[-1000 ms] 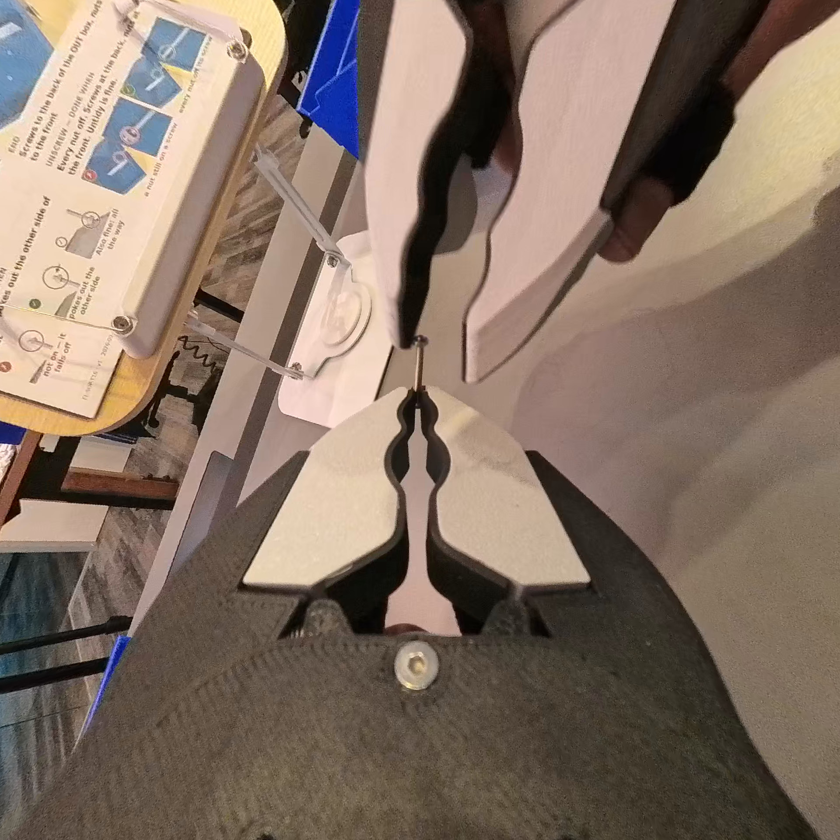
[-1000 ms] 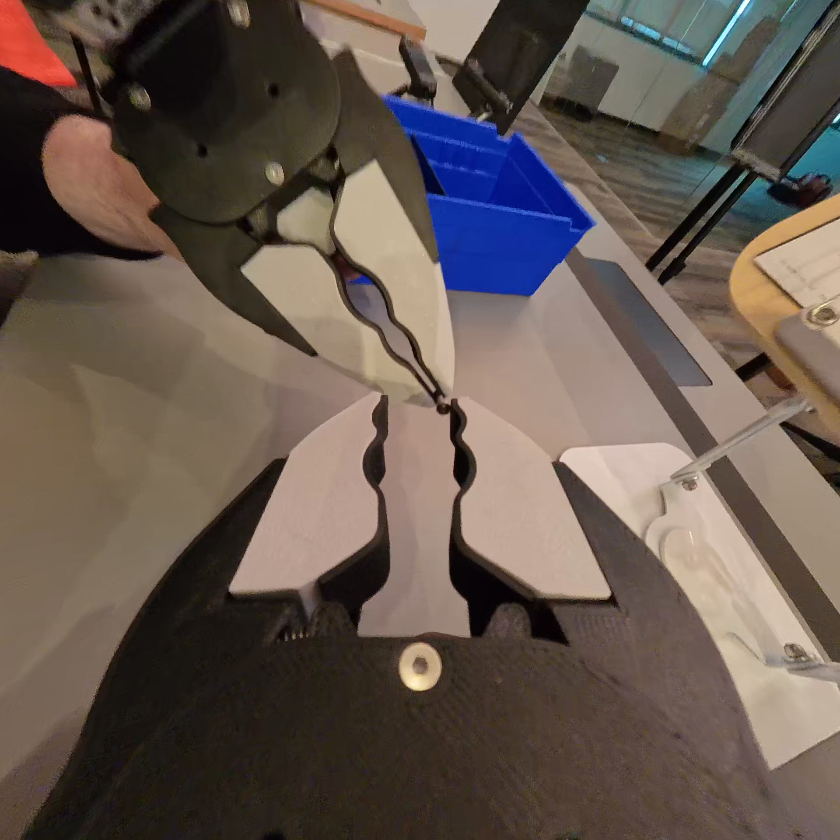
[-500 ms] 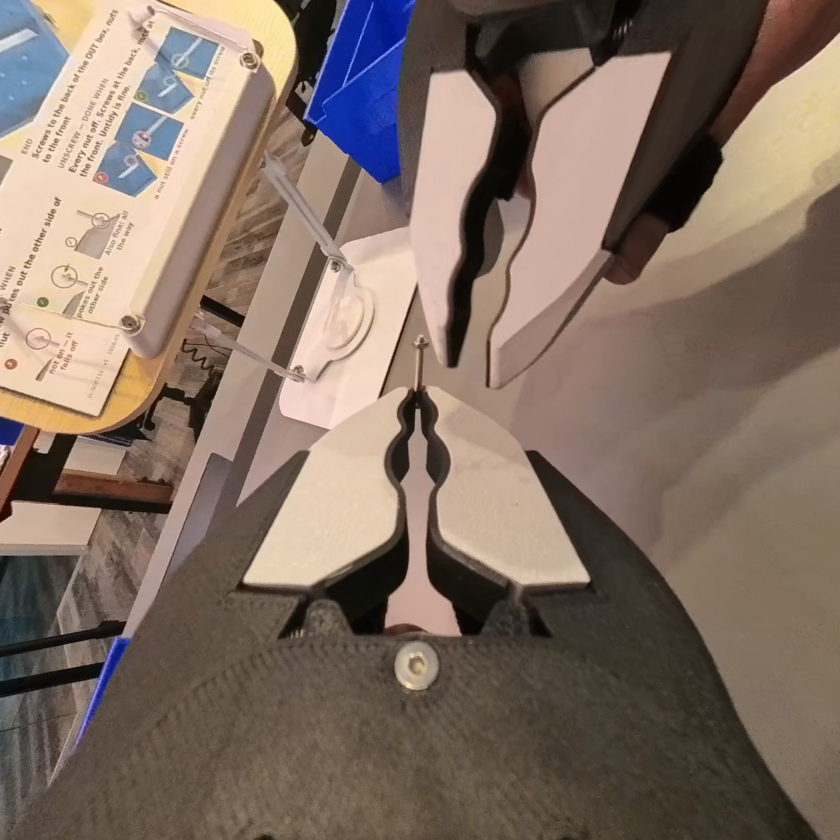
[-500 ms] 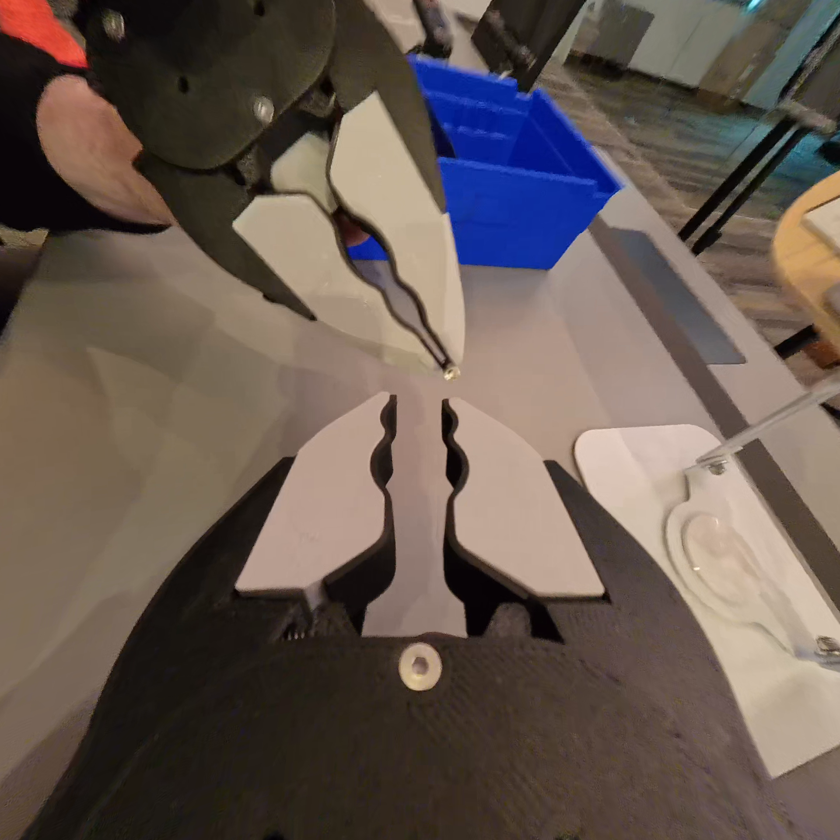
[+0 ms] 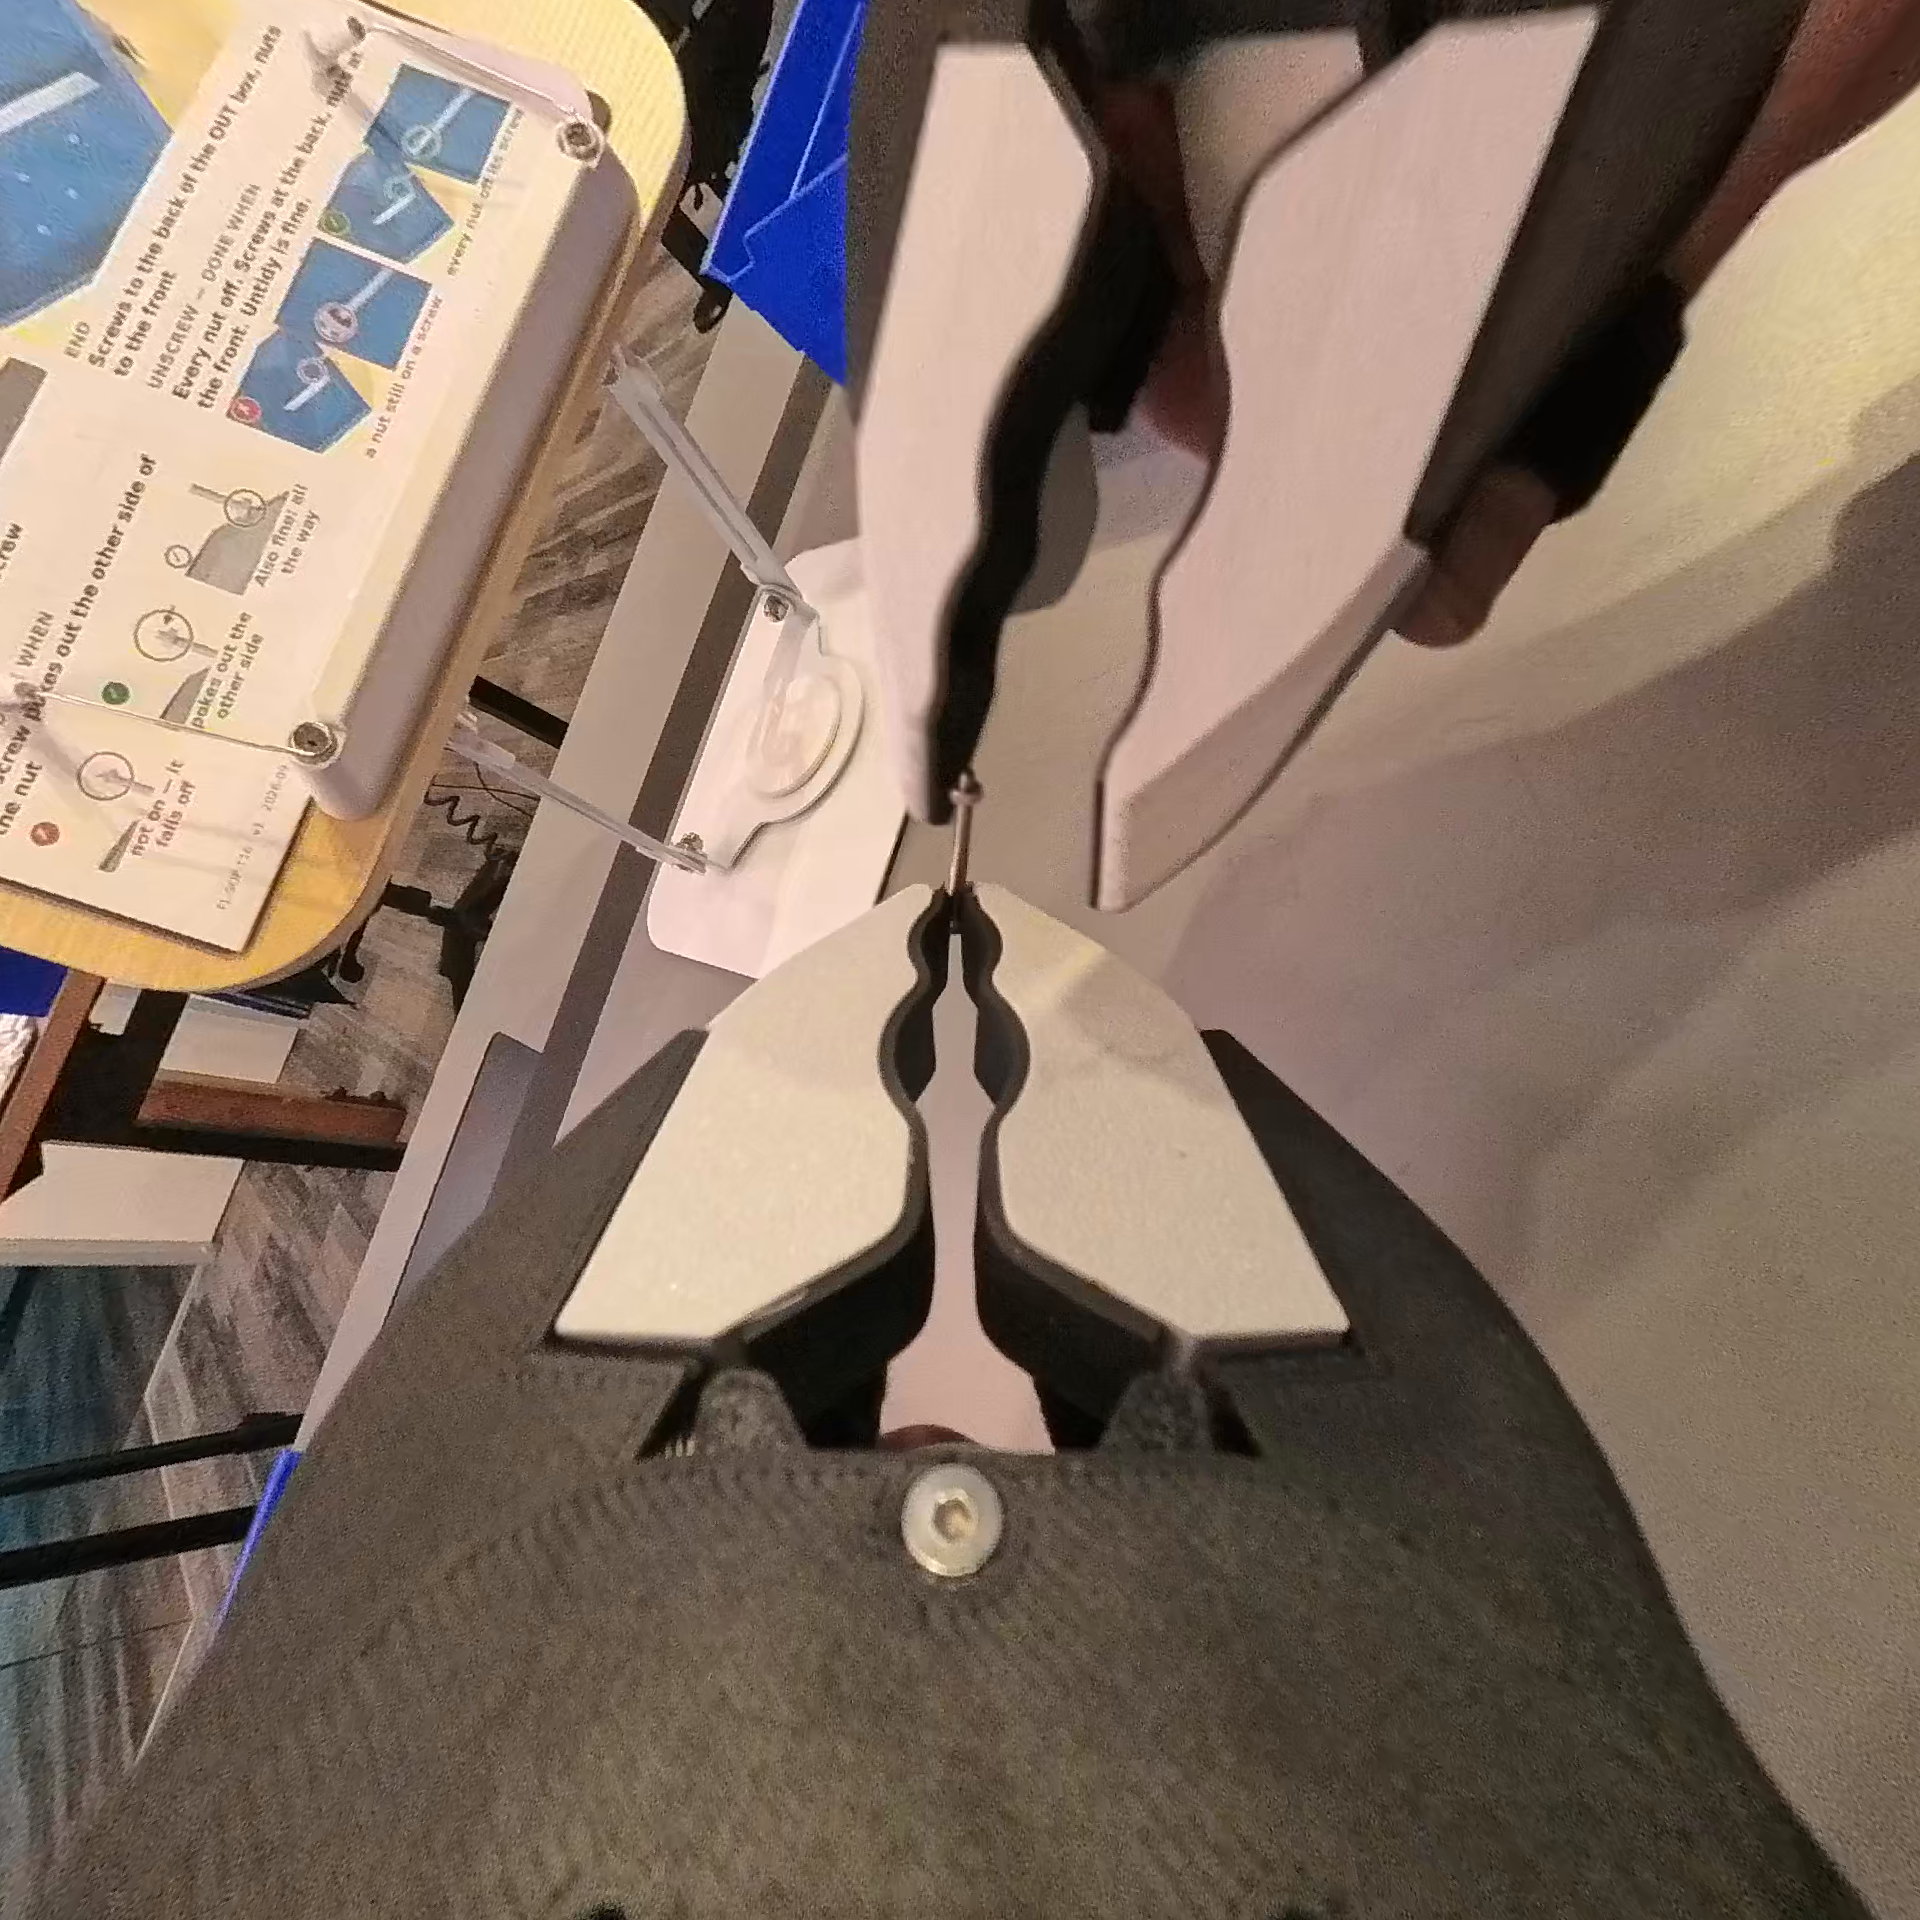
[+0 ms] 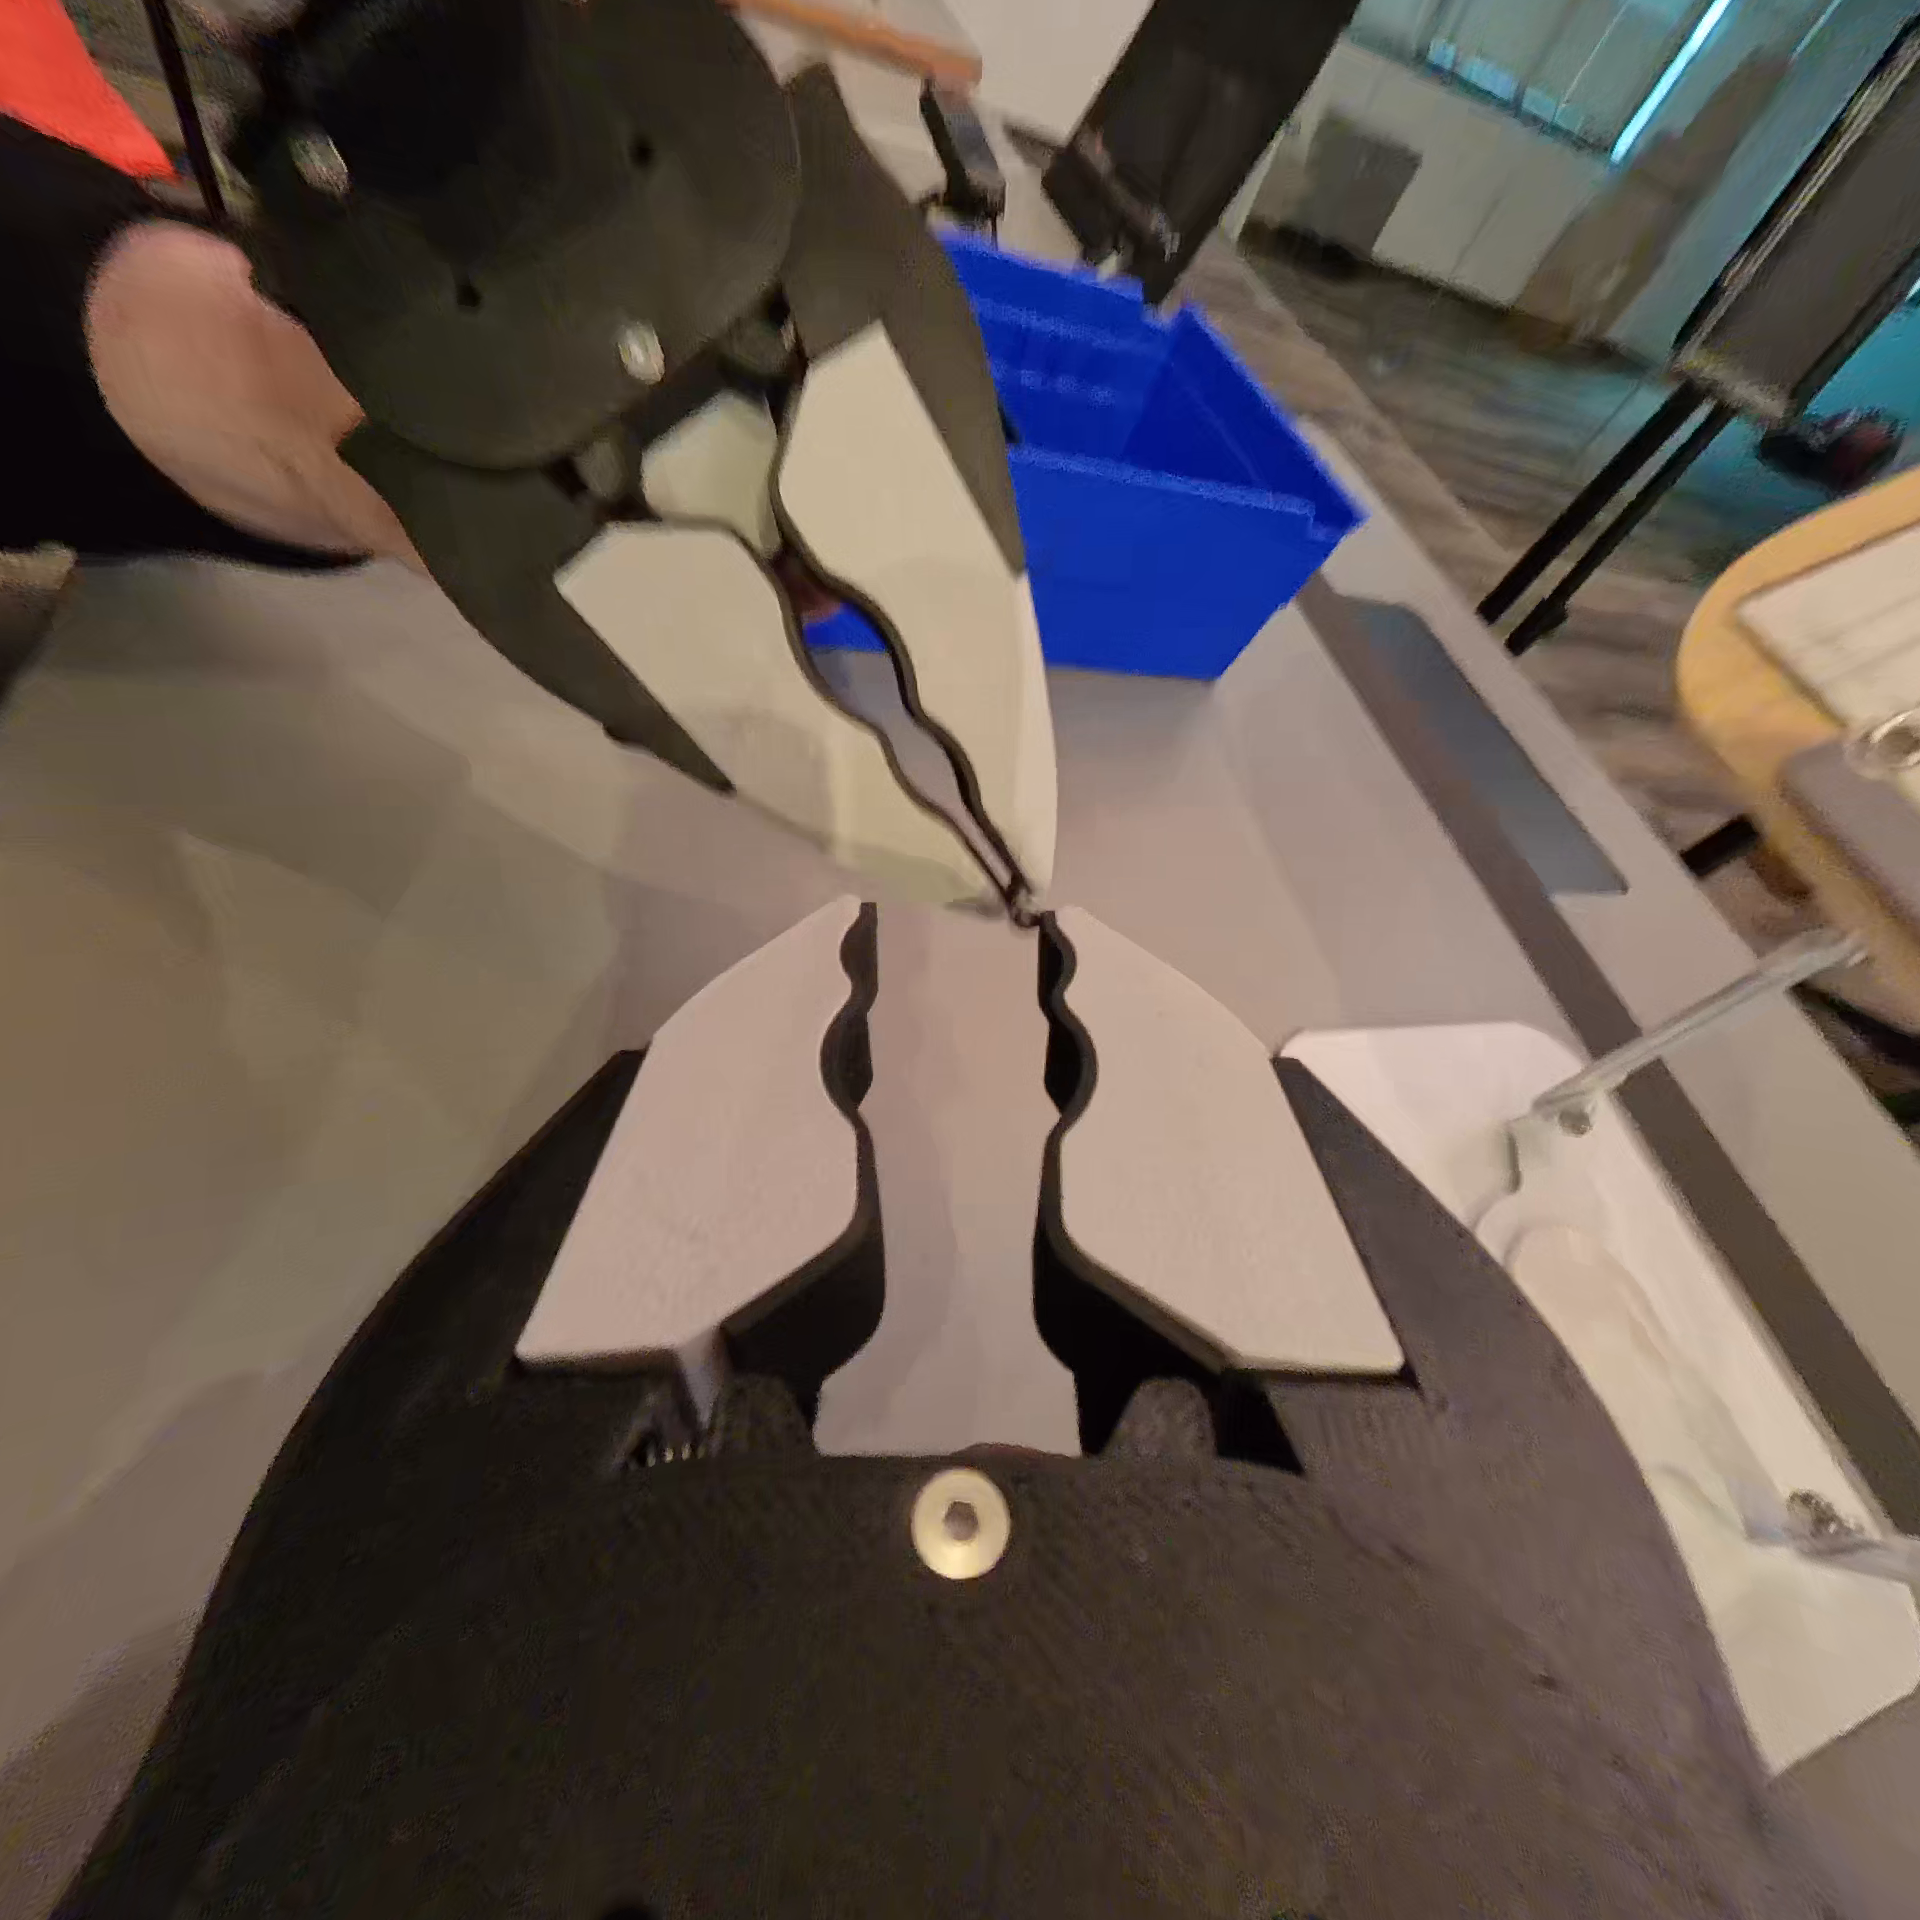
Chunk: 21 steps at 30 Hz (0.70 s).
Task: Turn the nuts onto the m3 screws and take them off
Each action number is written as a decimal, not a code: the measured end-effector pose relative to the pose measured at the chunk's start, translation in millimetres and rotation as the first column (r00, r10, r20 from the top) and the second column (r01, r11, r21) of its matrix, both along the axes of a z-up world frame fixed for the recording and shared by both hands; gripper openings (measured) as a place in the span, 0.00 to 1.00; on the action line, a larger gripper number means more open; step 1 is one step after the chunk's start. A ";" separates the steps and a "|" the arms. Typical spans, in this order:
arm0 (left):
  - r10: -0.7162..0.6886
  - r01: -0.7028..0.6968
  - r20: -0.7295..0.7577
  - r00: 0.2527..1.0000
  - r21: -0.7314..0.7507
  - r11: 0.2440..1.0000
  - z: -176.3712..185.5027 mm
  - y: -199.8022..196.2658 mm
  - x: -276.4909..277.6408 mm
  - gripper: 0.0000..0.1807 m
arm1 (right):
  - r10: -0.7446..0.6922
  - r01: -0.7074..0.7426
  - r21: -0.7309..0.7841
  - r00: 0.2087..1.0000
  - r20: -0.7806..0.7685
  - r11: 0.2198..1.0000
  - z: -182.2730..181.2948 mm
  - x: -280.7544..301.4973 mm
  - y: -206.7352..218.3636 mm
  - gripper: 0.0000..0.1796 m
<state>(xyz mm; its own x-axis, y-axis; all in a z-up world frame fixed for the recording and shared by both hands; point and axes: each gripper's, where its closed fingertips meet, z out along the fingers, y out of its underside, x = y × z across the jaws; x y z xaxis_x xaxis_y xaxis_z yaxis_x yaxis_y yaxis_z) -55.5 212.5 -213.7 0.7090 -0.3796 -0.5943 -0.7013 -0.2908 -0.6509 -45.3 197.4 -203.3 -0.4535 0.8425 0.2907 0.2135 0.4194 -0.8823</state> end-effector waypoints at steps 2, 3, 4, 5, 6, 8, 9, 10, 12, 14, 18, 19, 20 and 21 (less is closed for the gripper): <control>-0.002 0.002 0.006 1.000 0.005 1.000 0.9 -0.1 -0.6 0.01 | -0.001 0.000 0.011 0.997 0.078 1.000 -15.9 2.0 3.2 0.13; -0.002 0.002 0.011 1.000 0.005 1.000 1.4 -0.4 -0.7 0.01 | -0.007 0.007 0.004 0.997 0.078 1.000 -16.6 2.2 4.8 0.14; -0.002 0.001 0.009 1.000 0.006 1.000 1.6 -0.5 -0.9 0.01 | -0.011 0.011 -0.009 0.999 0.053 1.000 -11.7 2.2 5.6 0.15; -0.004 0.004 0.010 1.000 0.002 1.000 0.6 -0.5 -0.1 0.01 | -0.010 0.010 -0.023 1.000 0.019 1.000 -4.2 2.1 5.3 0.15; -0.009 0.009 0.012 1.000 -0.002 1.000 -0.7 -0.4 1.4 0.01 | -0.008 0.007 -0.028 1.000 -0.014 1.000 3.0 1.8 4.3 0.17; -0.012 0.012 0.004 1.000 -0.001 1.000 -2.0 0.3 3.3 0.01 | 0.007 -0.007 -0.010 1.000 -0.017 1.000 3.8 0.8 1.3 0.15; -0.014 0.014 0.002 1.000 0.003 1.000 -1.2 0.4 4.0 0.01 | 0.012 -0.013 0.001 0.999 0.032 1.000 -5.2 1.0 1.0 0.14; -0.010 0.010 0.000 1.000 0.000 1.000 -1.5 0.4 3.6 0.01 | 0.020 -0.020 0.007 0.995 0.099 1.000 -16.2 2.5 2.0 0.10; -0.010 0.010 -0.001 1.000 0.005 1.000 -0.6 0.3 3.4 0.01 | -0.002 0.003 -0.012 0.995 0.099 1.000 -18.0 1.1 7.1 0.11; -0.012 0.012 -0.003 1.000 0.002 1.000 -1.7 0.5 4.8 0.01 | -0.019 0.020 -0.044 0.999 0.031 0.999 -3.1 -0.7 8.0 0.11; -0.011 0.011 -0.018 1.000 -0.005 1.000 -5.0 1.6 6.4 0.01 | -0.022 0.022 -0.036 1.000 0.013 0.999 1.8 -2.6 7.1 0.03; -0.011 0.011 -0.018 1.000 -0.007 1.000 -5.8 1.4 6.5 0.01 | -0.025 0.026 -0.029 1.000 0.018 0.999 0.2 -3.0 7.8 0.03; -0.012 0.012 -0.015 1.000 -0.010 1.000 -6.7 1.0 6.7 0.01 | -0.024 0.025 -0.026 0.999 0.023 0.999 -0.7 -2.8 7.9 0.03; -0.014 0.014 -0.013 1.000 -0.009 1.000 -7.1 0.7 7.1 0.01 | -0.024 0.024 -0.024 0.999 0.026 0.999 -1.2 -2.6 7.8 0.03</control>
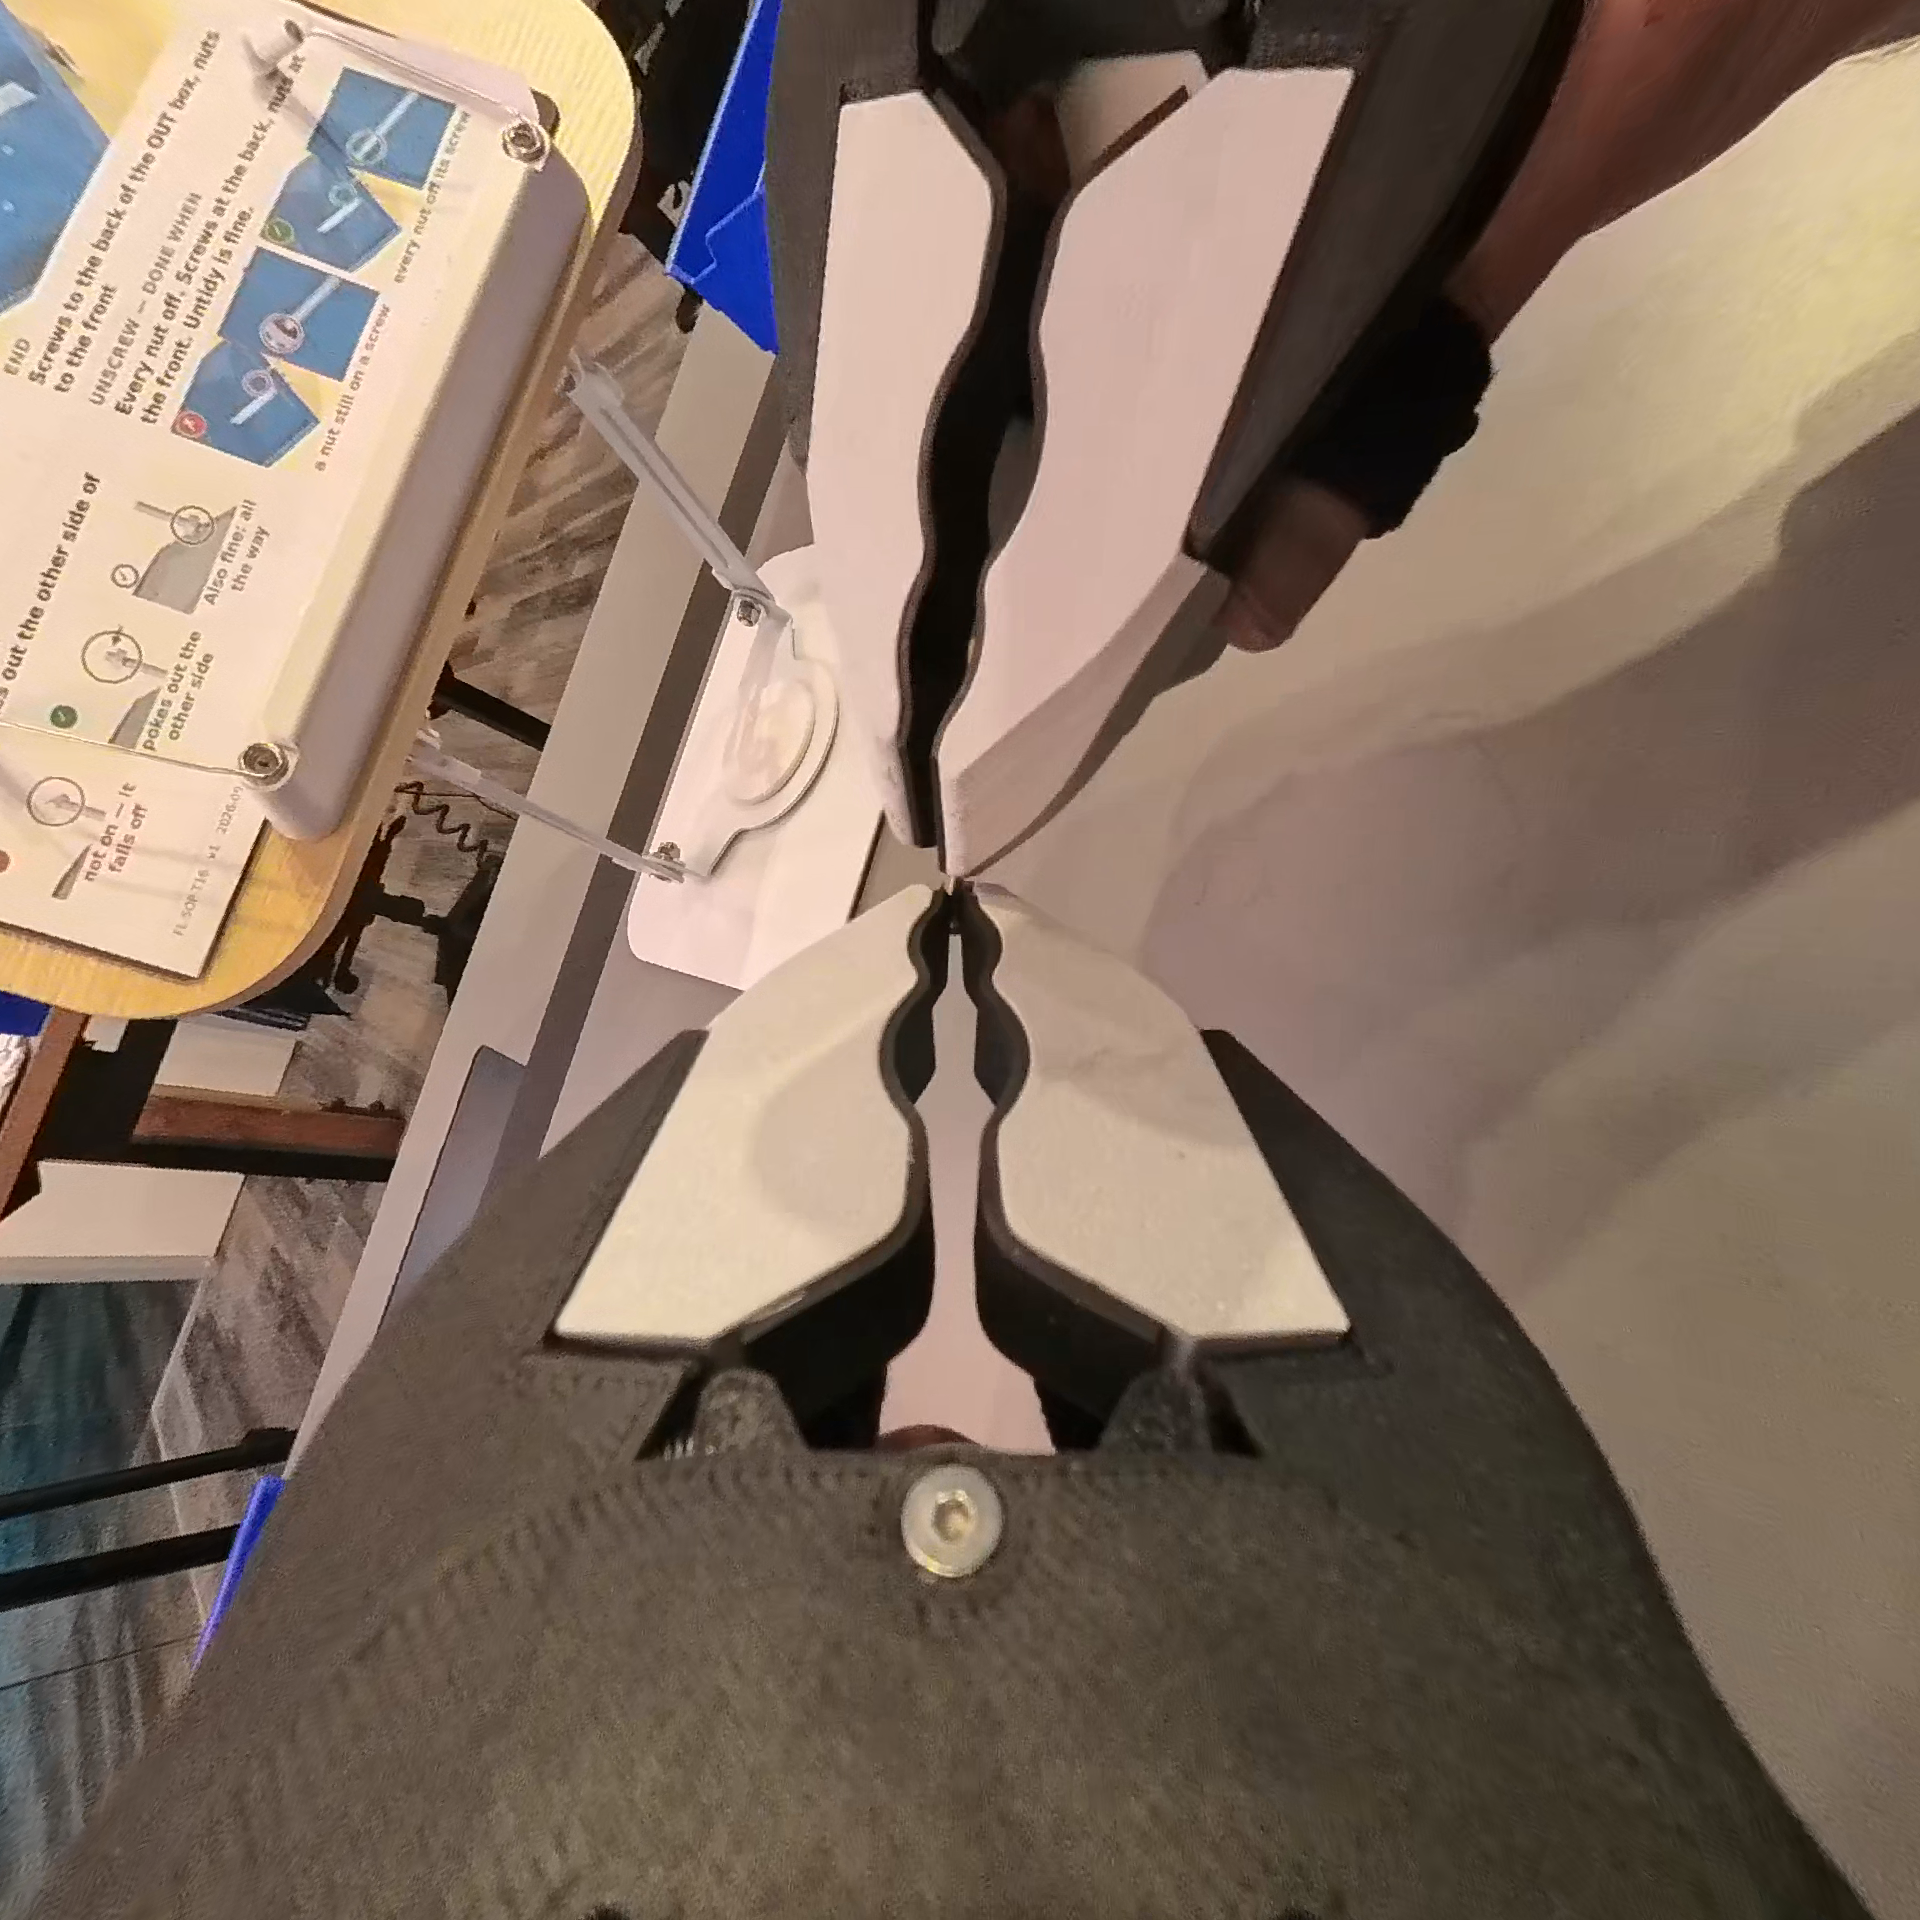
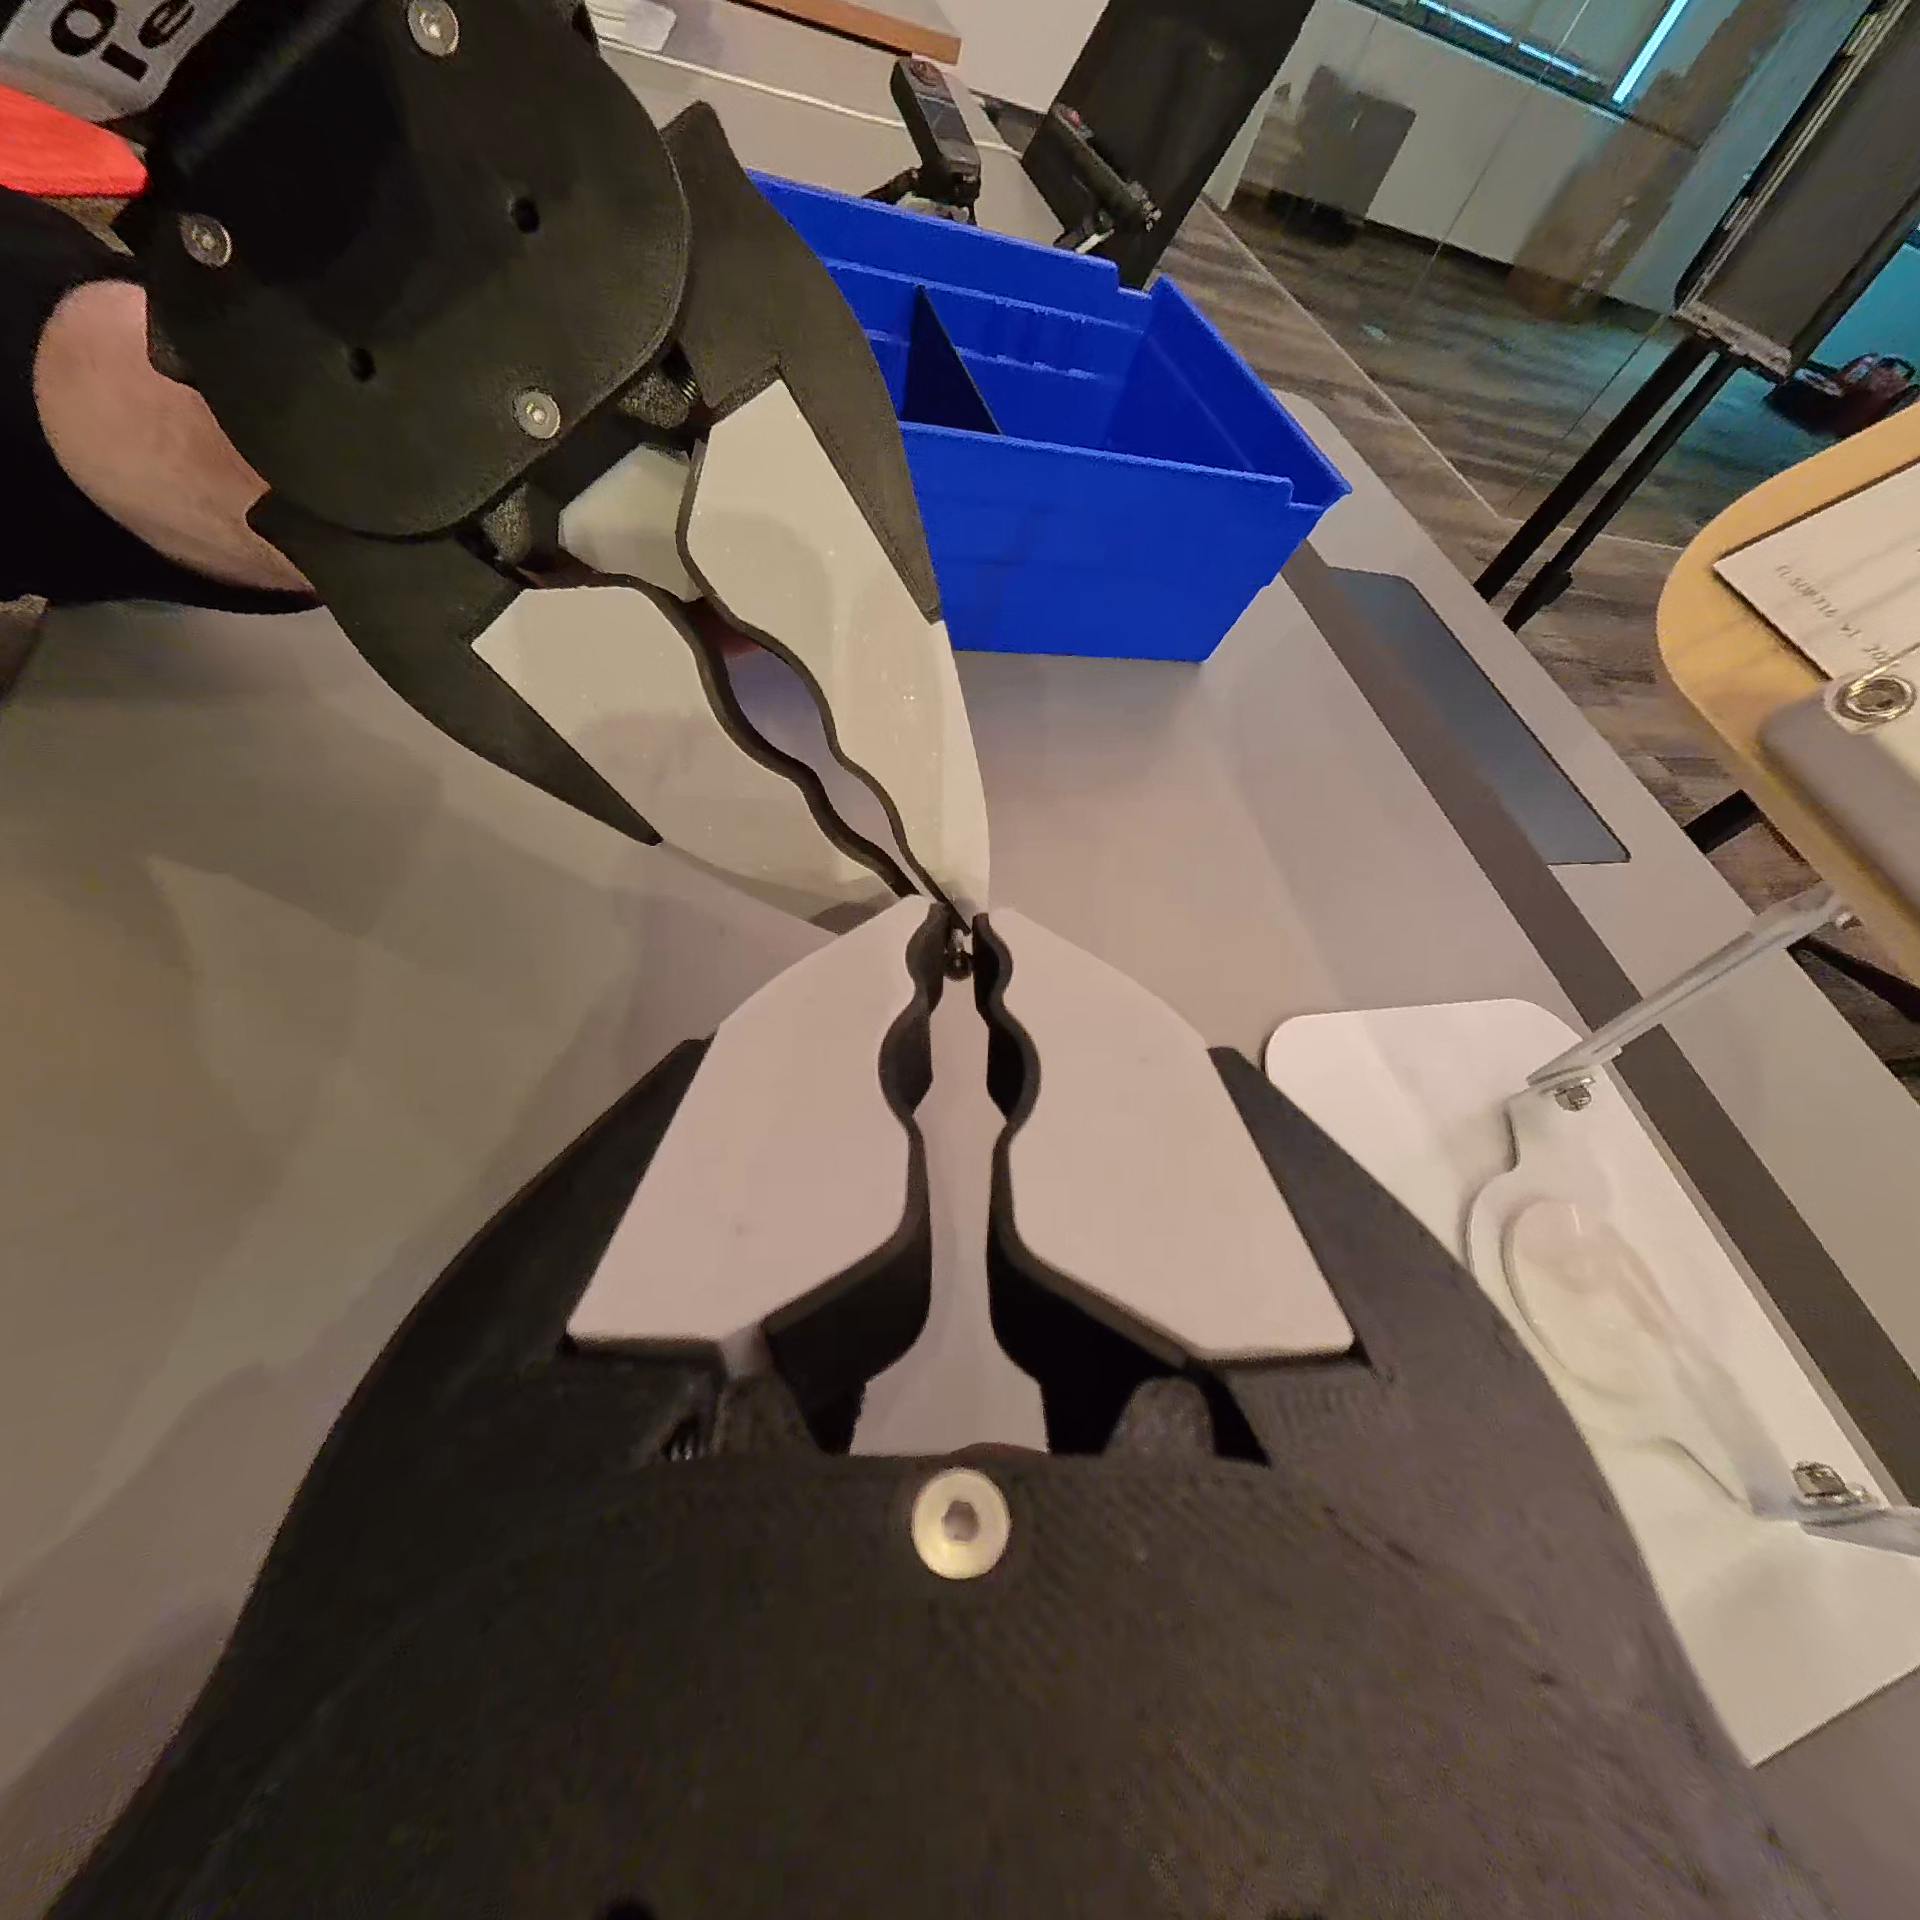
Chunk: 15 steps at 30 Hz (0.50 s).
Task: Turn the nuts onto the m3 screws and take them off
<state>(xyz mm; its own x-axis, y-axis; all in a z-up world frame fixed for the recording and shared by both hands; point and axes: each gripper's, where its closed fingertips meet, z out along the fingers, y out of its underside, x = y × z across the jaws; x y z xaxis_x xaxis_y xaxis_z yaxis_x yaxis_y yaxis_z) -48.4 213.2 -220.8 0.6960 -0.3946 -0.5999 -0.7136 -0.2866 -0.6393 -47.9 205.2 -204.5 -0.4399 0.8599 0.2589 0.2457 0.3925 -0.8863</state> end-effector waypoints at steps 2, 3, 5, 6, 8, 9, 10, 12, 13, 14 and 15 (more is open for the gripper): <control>0.000 0.000 0.003 1.000 0.004 1.000 0.2 -0.5 0.1 0.01 | -0.002 0.002 0.006 1.000 -0.006 1.000 0.2 0.3 -0.2 0.02; -0.002 0.002 0.009 1.000 0.004 1.000 0.6 -0.5 0.6 0.01 | -0.001 0.001 0.002 1.000 -0.012 1.000 1.1 0.4 -0.5 0.02; -0.010 0.009 0.008 1.000 0.015 1.000 2.4 -0.4 1.8 0.01 | 0.003 -0.003 -0.021 1.000 -0.021 1.000 3.7 1.3 -1.0 0.02; -0.014 0.014 0.013 1.000 0.013 1.000 2.7 -0.6 3.0 0.01 | 0.001 -0.002 -0.030 1.000 -0.030 1.000 5.7 1.8 -0.6 0.00; -0.012 0.012 0.005 1.000 0.023 1.000 4.2 0.1 3.3 0.01 | 0.017 -0.020 -0.057 0.999 -0.046 0.998 10.4 3.7 -3.0 0.00; -0.015 0.015 0.003 1.000 0.026 1.000 4.7 0.2 3.8 0.01 | 0.020 -0.022 -0.057 0.999 -0.045 0.998 11.0 4.1 -3.4 0.00; -0.018 0.018 0.008 1.000 0.026 0.999 5.3 0.3 4.7 0.01 | 0.016 -0.018 -0.042 0.999 -0.041 0.999 9.8 4.0 -2.6 0.02; -0.013 0.013 0.003 1.000 0.031 0.999 5.6 1.0 4.0 0.01 | -0.002 0.001 -0.021 0.999 -0.034 1.000 8.3 3.6 1.1 0.10; -0.015 0.015 0.007 1.000 0.028 1.000 5.2 1.1 4.5 0.01 | -0.006 0.005 -0.026 0.999 -0.035 1.000 8.8 4.1 2.4 0.12; -0.016 0.016 0.008 1.000 0.030 0.999 5.4 1.0 4.8 0.01 | -0.007 0.006 -0.029 0.999 -0.034 1.000 9.0 4.9 3.6 0.12; -0.015 0.015 0.005 1.000 0.030 0.999 5.5 0.8 4.9 0.01 | -0.009 0.008 -0.027 0.999 -0.031 1.000 8.6 5.6 5.2 0.11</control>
